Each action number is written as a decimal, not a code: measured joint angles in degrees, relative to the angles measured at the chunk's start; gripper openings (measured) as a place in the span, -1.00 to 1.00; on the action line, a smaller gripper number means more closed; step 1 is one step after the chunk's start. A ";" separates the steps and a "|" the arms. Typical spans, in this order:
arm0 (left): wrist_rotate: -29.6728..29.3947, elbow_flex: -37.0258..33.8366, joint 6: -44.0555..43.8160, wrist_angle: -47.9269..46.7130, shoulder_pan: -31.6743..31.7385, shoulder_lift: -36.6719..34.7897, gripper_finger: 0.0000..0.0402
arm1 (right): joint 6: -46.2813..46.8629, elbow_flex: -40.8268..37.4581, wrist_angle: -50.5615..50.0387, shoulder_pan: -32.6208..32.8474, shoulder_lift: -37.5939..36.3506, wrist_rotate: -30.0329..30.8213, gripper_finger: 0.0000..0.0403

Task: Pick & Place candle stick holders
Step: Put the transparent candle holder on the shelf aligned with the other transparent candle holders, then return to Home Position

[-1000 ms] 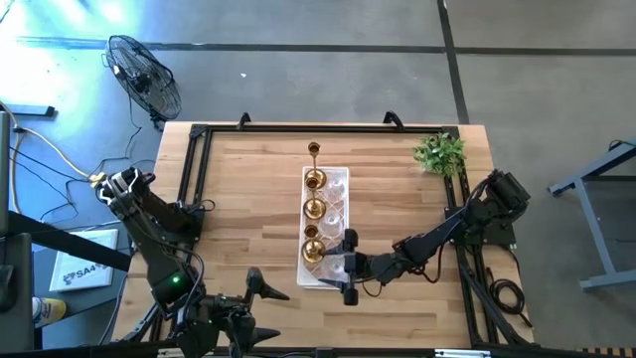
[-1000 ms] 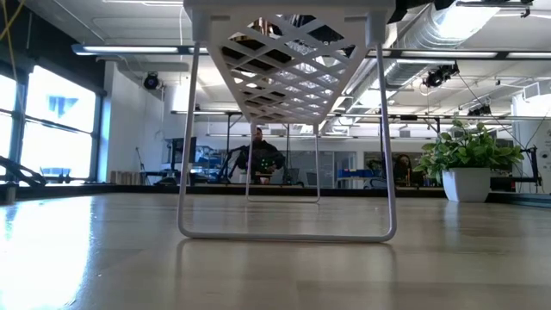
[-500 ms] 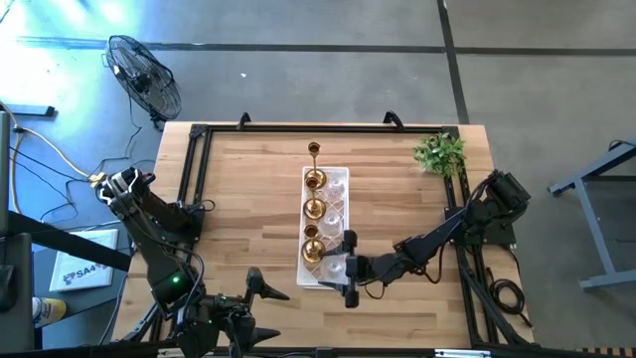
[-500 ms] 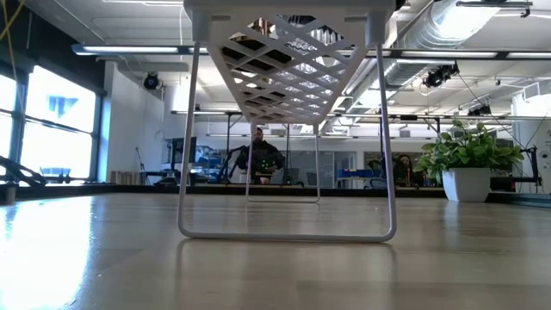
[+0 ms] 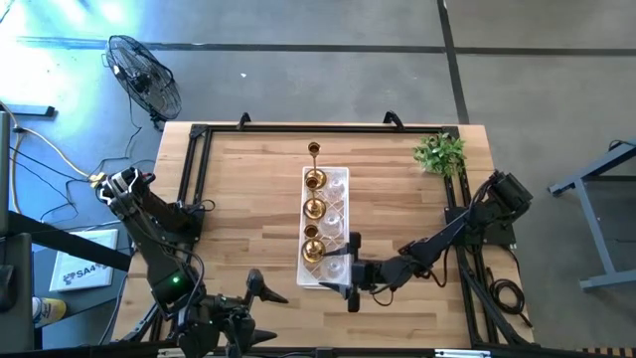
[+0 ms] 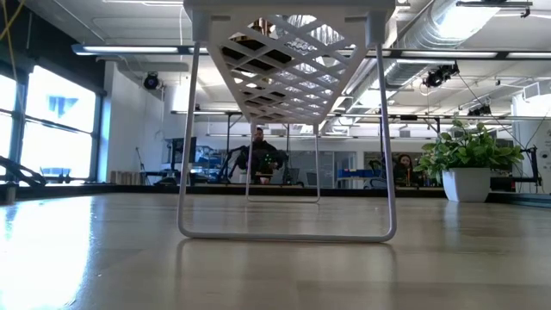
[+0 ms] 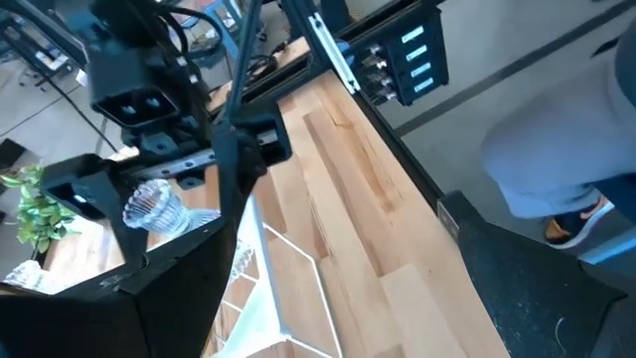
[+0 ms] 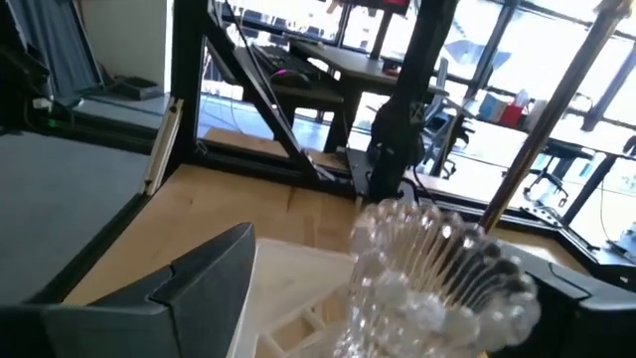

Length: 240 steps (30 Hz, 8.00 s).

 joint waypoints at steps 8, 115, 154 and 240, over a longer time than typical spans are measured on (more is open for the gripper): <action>-0.13 0.00 -0.94 -0.44 0.00 0.00 0.87 | -3.71 0.00 3.10 0.09 -0.09 0.42 0.57; 38.91 -53.99 6.80 26.21 41.23 -51.25 -1.00 | 8.85 -40.94 -41.43 9.61 -89.80 -13.91 -1.00; 48.63 -81.80 3.30 43.13 41.22 -72.04 -1.00 | 18.25 -51.15 -39.22 -10.65 -91.56 -25.77 -1.00; 22.71 -82.14 3.57 29.53 41.24 -73.33 -1.00 | 14.72 -51.19 -38.36 -22.43 -91.10 -22.05 -1.00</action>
